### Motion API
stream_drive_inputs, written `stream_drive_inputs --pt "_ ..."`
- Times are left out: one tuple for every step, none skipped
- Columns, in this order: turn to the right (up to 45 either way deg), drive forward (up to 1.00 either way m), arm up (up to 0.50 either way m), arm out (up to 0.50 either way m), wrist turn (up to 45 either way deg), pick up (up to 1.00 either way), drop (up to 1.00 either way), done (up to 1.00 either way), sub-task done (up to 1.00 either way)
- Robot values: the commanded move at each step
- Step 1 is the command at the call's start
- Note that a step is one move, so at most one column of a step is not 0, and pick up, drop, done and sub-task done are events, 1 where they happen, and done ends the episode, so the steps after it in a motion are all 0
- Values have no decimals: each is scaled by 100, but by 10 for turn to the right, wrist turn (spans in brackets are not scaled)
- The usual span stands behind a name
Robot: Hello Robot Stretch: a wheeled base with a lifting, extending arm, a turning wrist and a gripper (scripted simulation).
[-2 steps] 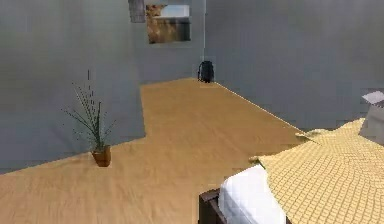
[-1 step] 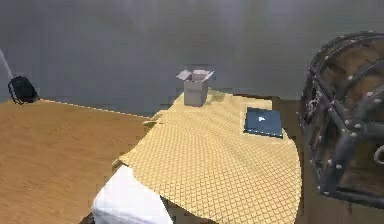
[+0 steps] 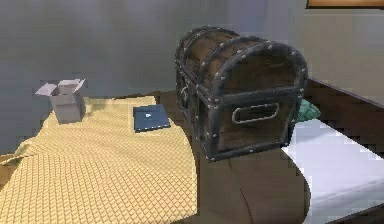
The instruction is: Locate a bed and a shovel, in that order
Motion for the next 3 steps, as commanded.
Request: stream_drive_inputs --pt "0 0 0 0 0 0 0 0 100" --pt "-450 0 0 0 0 0 0 0 0" --pt "-450 0 0 0 0 0 0 0 0"
